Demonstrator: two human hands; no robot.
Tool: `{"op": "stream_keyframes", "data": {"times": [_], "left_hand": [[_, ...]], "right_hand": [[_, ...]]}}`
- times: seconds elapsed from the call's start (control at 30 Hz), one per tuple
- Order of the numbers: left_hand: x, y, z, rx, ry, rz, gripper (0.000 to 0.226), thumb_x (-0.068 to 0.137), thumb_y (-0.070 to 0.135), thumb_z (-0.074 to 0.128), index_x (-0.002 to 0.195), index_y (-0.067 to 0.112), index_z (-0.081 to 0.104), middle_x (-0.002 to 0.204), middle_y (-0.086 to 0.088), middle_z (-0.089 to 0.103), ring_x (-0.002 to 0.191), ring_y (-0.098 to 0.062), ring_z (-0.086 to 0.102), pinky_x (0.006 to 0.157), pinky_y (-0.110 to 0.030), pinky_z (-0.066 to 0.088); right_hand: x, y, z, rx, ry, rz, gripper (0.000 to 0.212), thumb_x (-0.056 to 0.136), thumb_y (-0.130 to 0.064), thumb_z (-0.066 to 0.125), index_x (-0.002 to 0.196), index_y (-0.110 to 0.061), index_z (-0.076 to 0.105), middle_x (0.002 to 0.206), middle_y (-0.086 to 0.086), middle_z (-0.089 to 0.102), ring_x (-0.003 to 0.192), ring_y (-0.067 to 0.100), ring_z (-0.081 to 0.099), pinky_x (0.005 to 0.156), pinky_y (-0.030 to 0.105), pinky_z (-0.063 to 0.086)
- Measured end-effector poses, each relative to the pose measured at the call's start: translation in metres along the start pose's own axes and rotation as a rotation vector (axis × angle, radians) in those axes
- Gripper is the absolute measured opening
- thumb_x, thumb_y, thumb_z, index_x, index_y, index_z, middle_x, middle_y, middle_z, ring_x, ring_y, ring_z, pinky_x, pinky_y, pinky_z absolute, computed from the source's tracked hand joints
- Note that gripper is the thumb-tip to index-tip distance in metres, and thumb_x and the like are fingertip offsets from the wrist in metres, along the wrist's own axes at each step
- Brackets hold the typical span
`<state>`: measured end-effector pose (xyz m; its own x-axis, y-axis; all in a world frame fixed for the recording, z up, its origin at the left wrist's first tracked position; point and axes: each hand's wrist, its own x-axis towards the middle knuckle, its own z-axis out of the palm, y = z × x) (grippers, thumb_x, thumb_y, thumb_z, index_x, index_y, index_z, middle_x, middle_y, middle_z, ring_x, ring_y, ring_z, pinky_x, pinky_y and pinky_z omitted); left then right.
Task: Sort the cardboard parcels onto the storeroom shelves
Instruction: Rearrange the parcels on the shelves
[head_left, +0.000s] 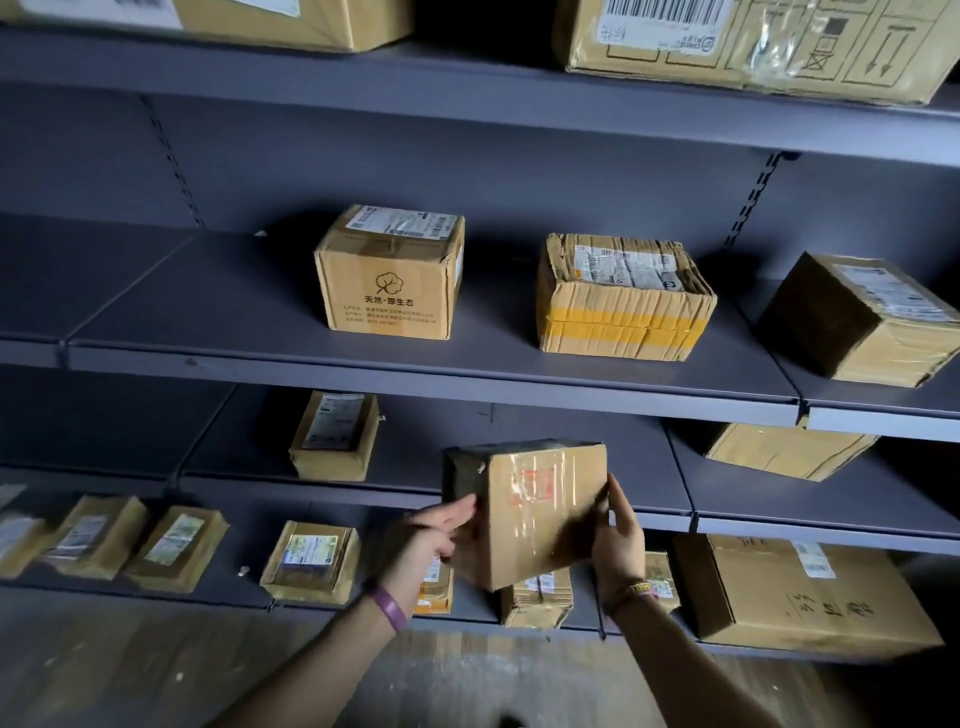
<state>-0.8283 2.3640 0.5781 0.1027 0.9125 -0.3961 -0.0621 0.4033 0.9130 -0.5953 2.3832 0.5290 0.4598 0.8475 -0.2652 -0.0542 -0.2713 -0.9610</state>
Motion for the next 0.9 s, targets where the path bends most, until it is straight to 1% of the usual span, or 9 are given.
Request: {"op": "stream_keyframes", "data": {"times": [0.1, 0.2, 0.37, 0.47, 0.53, 0.67, 0.73, 0.83, 0.9], "left_hand": [[-0.006, 0.004, 0.011, 0.170, -0.088, 0.121, 0.058, 0.078, -0.021, 0.043, 0.115, 0.015, 0.070, 0.102, 0.010, 0.073, 0.094, -0.007, 0.065, 0.083, -0.020, 0.049], [-0.010, 0.007, 0.018, 0.225, -0.059, 0.179, 0.068, 0.077, -0.015, 0.042, 0.103, 0.040, 0.073, 0.083, 0.016, 0.072, 0.080, 0.003, 0.061, 0.072, -0.011, 0.045], [-0.012, 0.016, 0.019, 0.221, 0.012, 0.288, 0.076, 0.073, -0.028, 0.036, 0.118, 0.029, 0.061, 0.119, 0.018, 0.062, 0.107, 0.017, 0.053, 0.096, -0.006, 0.038], [-0.002, 0.019, 0.006, 0.202, 0.128, 0.289, 0.067, 0.082, -0.023, 0.036, 0.122, 0.026, 0.058, 0.124, 0.014, 0.057, 0.113, 0.012, 0.050, 0.093, -0.007, 0.040], [0.008, 0.019, -0.004, 0.142, 0.172, 0.242, 0.061, 0.089, -0.015, 0.035, 0.123, 0.029, 0.059, 0.125, 0.013, 0.057, 0.115, -0.001, 0.053, 0.093, -0.021, 0.047], [0.028, 0.016, -0.020, 0.035, 0.205, 0.049, 0.034, 0.096, 0.013, 0.044, 0.107, 0.040, 0.063, 0.107, 0.005, 0.069, 0.098, -0.019, 0.066, 0.074, -0.037, 0.057], [0.035, 0.012, -0.023, -0.023, 0.247, -0.085, 0.015, 0.096, 0.028, 0.050, 0.097, 0.034, 0.063, 0.104, -0.005, 0.069, 0.092, -0.024, 0.066, 0.081, -0.046, 0.056], [0.043, 0.004, -0.021, -0.069, 0.307, -0.194, 0.014, 0.096, 0.034, 0.051, 0.093, 0.023, 0.060, 0.106, -0.011, 0.067, 0.094, -0.026, 0.062, 0.089, -0.047, 0.052], [0.043, 0.003, -0.018, -0.095, 0.299, -0.200, 0.016, 0.096, 0.033, 0.051, 0.093, 0.021, 0.060, 0.105, -0.011, 0.067, 0.095, -0.027, 0.062, 0.086, -0.045, 0.052]], "right_hand": [[0.002, 0.007, -0.002, 0.057, 0.027, 0.117, 0.048, 0.102, 0.000, 0.032, 0.139, -0.024, 0.052, 0.137, 0.006, 0.054, 0.121, 0.027, 0.052, 0.103, 0.049, 0.045], [-0.005, 0.008, 0.000, 0.107, 0.021, 0.140, 0.052, 0.099, 0.004, 0.030, 0.137, -0.021, 0.055, 0.121, 0.007, 0.061, 0.096, 0.022, 0.057, 0.072, 0.029, 0.051], [-0.009, 0.007, 0.001, 0.178, 0.006, 0.155, 0.036, 0.099, 0.001, 0.043, 0.132, -0.012, 0.050, 0.121, 0.007, 0.059, 0.106, 0.027, 0.057, 0.070, 0.030, 0.052], [-0.011, -0.002, 0.001, 0.235, -0.037, 0.179, 0.021, 0.092, -0.010, 0.064, 0.109, -0.013, 0.052, 0.101, 0.008, 0.064, 0.078, 0.016, 0.059, 0.045, 0.019, 0.047], [-0.010, -0.007, 0.001, 0.230, -0.104, 0.154, 0.018, 0.090, -0.017, 0.066, 0.106, -0.013, 0.060, 0.095, 0.007, 0.066, 0.073, 0.014, 0.059, 0.052, 0.020, 0.048], [-0.005, -0.013, -0.007, 0.252, -0.181, 0.137, 0.030, 0.095, -0.031, 0.057, 0.117, -0.014, 0.067, 0.101, 0.003, 0.071, 0.096, 0.020, 0.063, 0.083, 0.034, 0.049], [-0.006, -0.016, -0.012, 0.244, -0.231, 0.161, 0.035, 0.095, -0.038, 0.054, 0.122, -0.018, 0.065, 0.115, 0.001, 0.068, 0.108, 0.020, 0.060, 0.092, 0.039, 0.047], [-0.011, -0.017, -0.011, 0.228, -0.253, 0.142, 0.029, 0.094, -0.037, 0.055, 0.114, -0.018, 0.063, 0.120, 0.005, 0.064, 0.115, 0.025, 0.057, 0.089, 0.043, 0.049], [-0.012, -0.015, -0.010, 0.275, -0.236, 0.148, 0.021, 0.092, -0.035, 0.057, 0.102, -0.017, 0.059, 0.119, 0.012, 0.062, 0.116, 0.029, 0.055, 0.096, 0.056, 0.046]]}}
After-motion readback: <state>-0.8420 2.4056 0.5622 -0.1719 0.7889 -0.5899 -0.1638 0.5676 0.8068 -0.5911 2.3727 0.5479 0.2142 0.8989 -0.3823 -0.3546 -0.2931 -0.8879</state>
